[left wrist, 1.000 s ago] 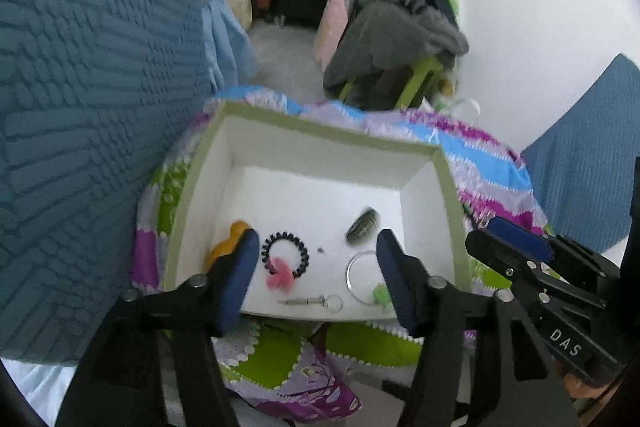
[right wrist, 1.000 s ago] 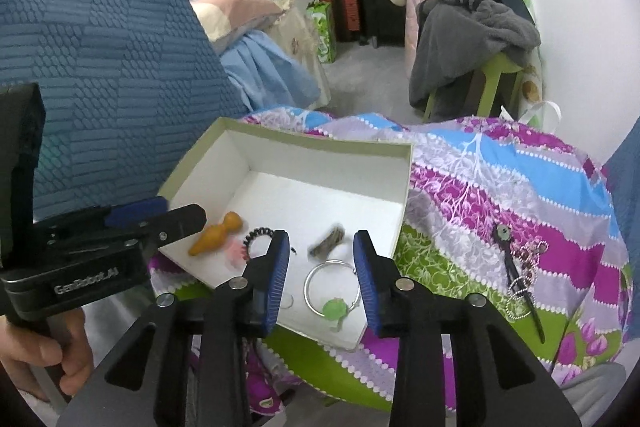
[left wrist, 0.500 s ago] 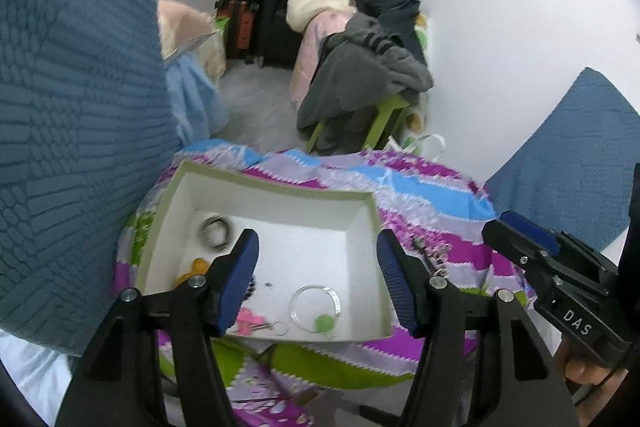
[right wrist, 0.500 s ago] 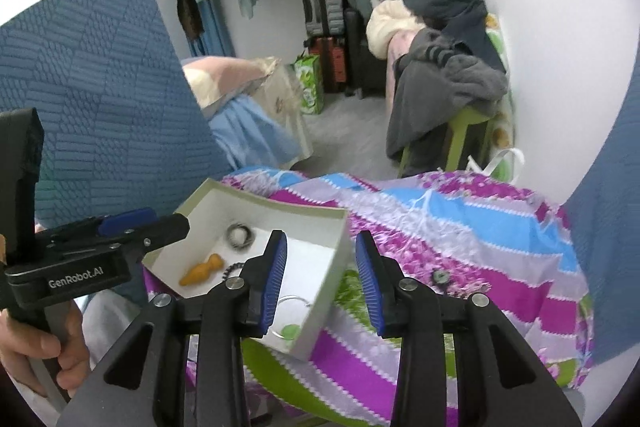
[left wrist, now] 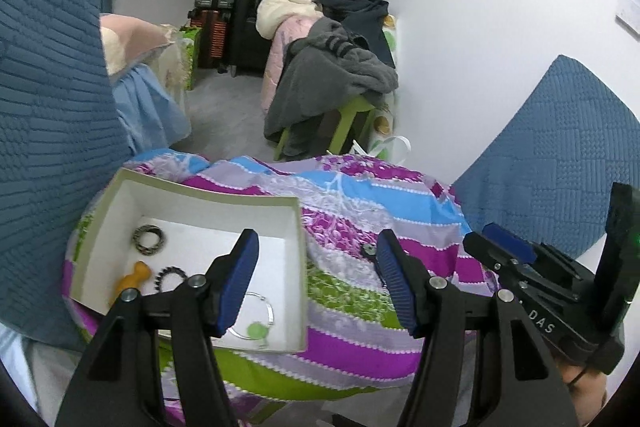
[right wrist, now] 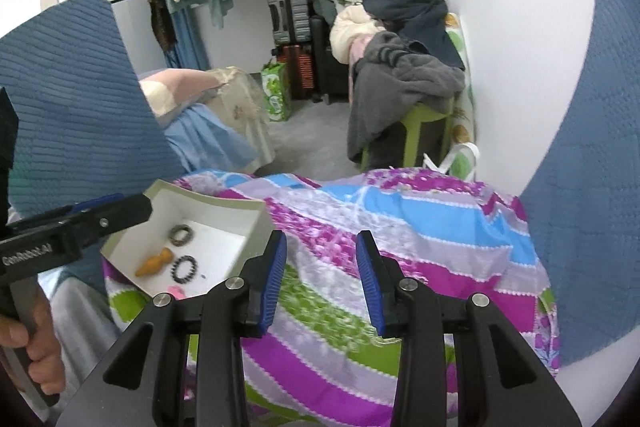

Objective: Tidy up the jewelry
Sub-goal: 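Move both tools back to the beaded chain necklaces on the sheet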

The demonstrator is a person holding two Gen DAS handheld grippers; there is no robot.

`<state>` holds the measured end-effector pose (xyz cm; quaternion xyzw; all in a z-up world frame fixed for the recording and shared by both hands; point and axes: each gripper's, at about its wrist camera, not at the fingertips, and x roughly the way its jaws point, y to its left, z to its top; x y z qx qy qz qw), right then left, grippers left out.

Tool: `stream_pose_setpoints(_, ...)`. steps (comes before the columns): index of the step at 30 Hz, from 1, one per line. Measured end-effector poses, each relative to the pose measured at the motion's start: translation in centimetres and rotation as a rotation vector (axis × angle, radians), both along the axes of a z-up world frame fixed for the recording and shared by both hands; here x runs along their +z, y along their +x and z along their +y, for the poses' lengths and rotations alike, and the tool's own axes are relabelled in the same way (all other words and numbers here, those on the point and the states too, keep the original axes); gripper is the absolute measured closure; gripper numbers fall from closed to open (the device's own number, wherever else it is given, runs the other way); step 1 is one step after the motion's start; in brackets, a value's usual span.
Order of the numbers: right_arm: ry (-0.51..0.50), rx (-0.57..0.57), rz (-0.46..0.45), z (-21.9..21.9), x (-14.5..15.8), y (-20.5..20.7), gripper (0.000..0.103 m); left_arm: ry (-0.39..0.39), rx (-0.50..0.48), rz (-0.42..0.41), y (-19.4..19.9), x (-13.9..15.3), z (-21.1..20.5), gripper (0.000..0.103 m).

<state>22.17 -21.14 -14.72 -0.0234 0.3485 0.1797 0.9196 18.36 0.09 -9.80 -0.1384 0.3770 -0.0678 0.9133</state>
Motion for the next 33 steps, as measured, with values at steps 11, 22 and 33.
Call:
stream_pose_setpoints(11, -0.011, -0.043, 0.013, -4.6, -4.6, 1.5, 0.069, 0.008, -0.068, 0.061, 2.8, -3.1, -4.6, 0.041)
stream_pose_setpoints(22, -0.011, -0.032, 0.153, -7.7, -12.0, 6.2, 0.069, -0.067, -0.131, 0.277, 7.1, -11.6, -10.1, 0.051)
stream_pose_setpoints(33, 0.051, -0.029, 0.238, -9.1, -15.0, 8.9, 0.069, -0.067, -0.131, 0.308, 12.7, -16.9, -13.2, 0.057)
